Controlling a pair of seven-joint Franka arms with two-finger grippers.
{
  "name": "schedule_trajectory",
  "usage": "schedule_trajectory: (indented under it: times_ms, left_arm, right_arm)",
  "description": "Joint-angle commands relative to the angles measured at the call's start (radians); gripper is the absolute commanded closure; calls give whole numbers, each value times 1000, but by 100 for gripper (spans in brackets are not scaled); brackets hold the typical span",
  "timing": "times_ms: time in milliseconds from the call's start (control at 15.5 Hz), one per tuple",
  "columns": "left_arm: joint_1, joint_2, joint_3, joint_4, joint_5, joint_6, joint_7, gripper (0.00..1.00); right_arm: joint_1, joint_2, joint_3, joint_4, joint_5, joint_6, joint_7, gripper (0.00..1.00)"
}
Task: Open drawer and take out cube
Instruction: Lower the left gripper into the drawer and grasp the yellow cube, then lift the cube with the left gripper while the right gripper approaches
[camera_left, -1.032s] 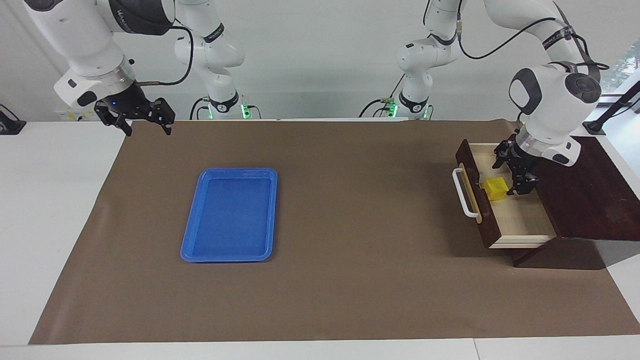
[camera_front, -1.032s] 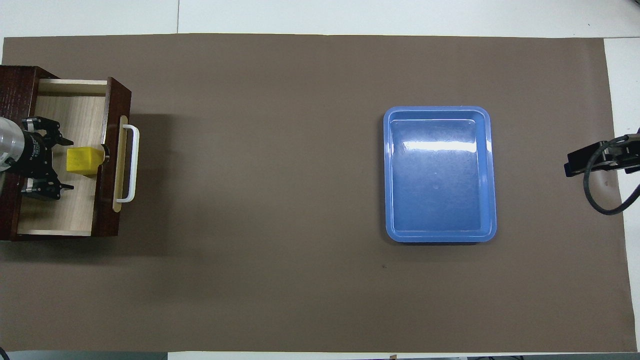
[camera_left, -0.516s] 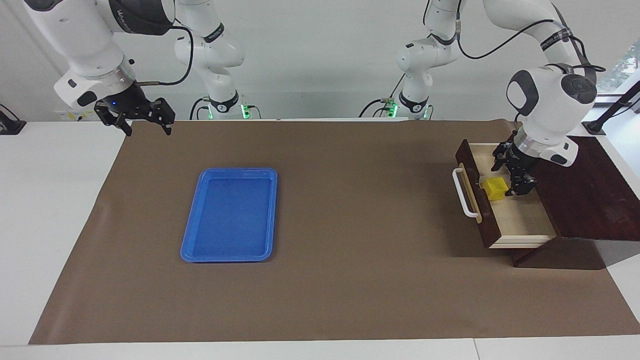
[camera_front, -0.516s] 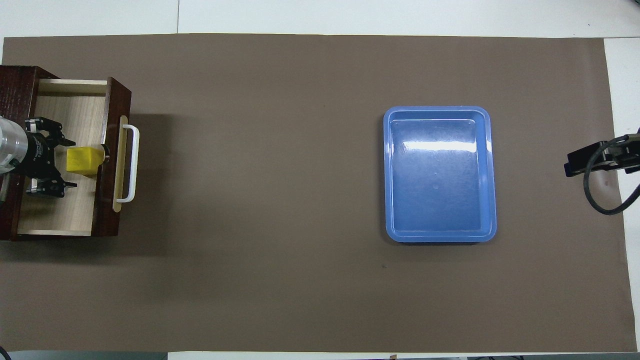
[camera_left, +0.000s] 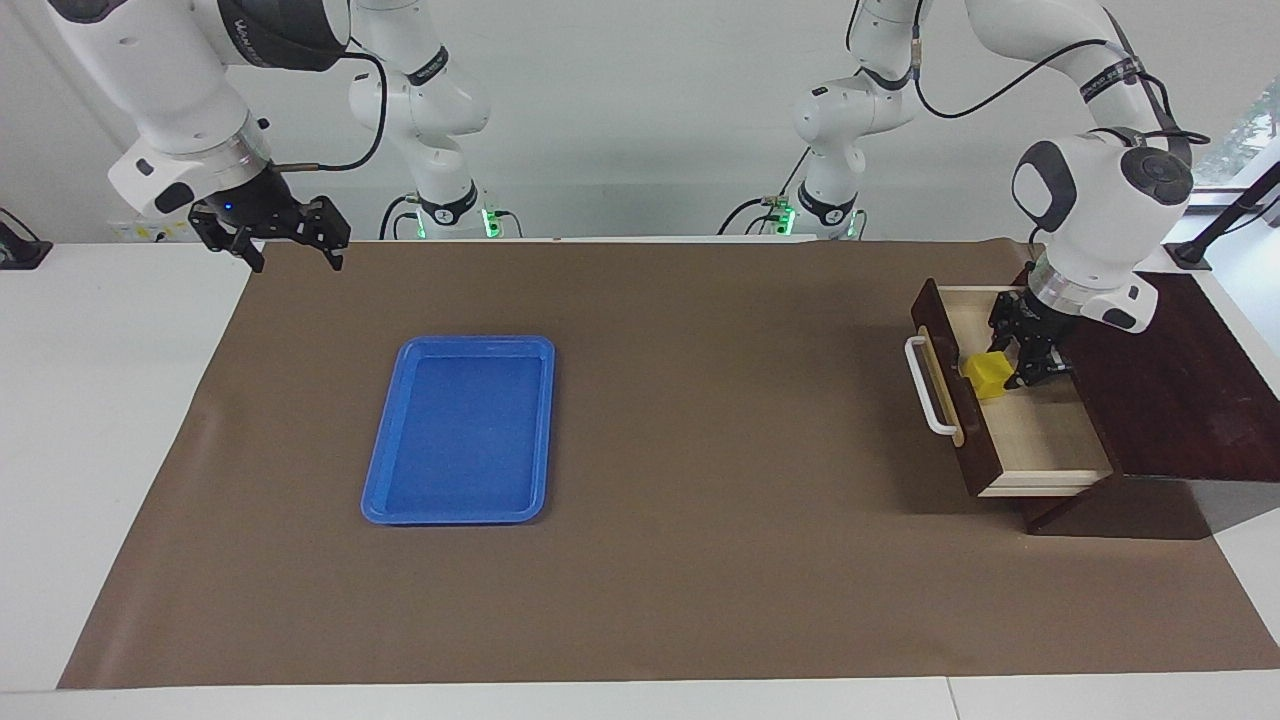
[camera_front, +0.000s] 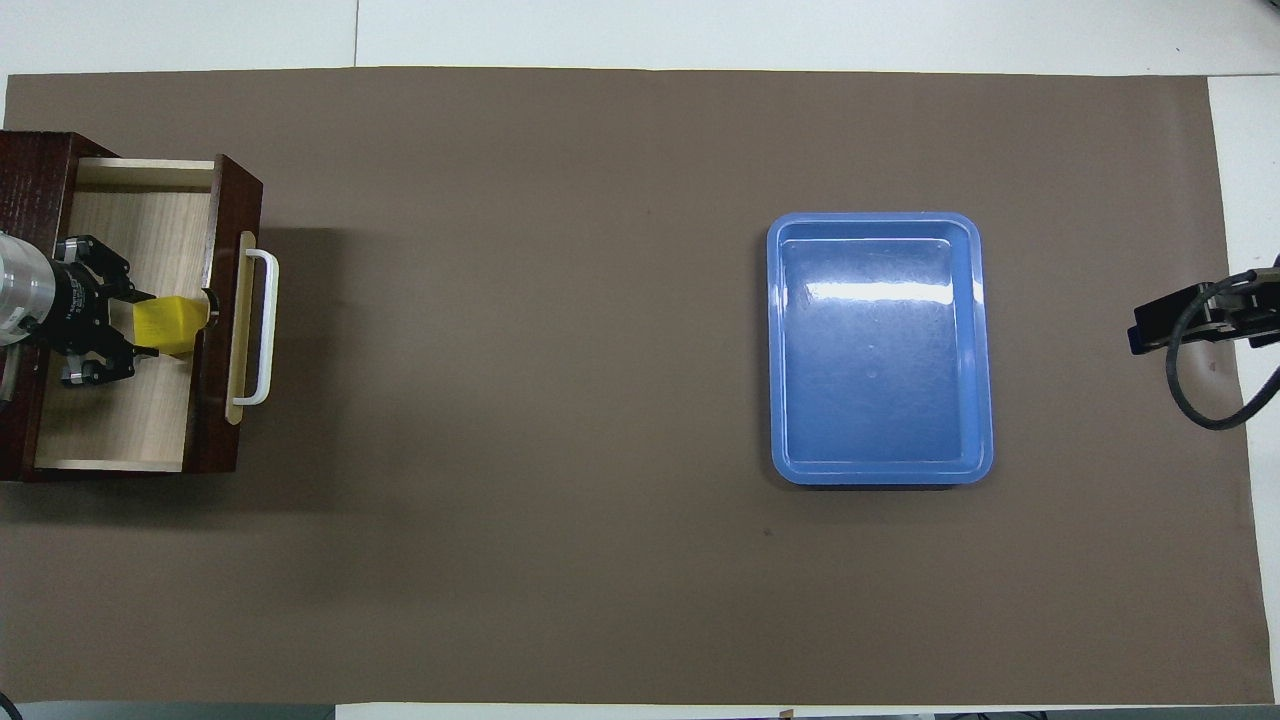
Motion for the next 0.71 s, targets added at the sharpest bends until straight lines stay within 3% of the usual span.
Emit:
schedule_trajectory:
  times_ms: [0,194,387,516,645]
  left_arm:
    - [8,-19,-8,11,-19,-1,-8,100]
    - [-11,-5,-6,104,-30,-74,0,100]
    - [-48,70,-12,351,-33,-301,-3,100]
    - [-149,114,-9,481,-30,-419,-31,100]
    - [-229,121,-8,502,-21,-444,-156,100]
  right_arm:
    - [-20,-22,11,-28,2,4,-26,0]
    - [-20,-31,11,-52,4,14,-18,0]
    - [-28,-52,3,-104,68,54,76,0]
    - [-34,-69,3,-146,114,77,176,0]
    - [-34,-83,3,-193,182,105,289,0]
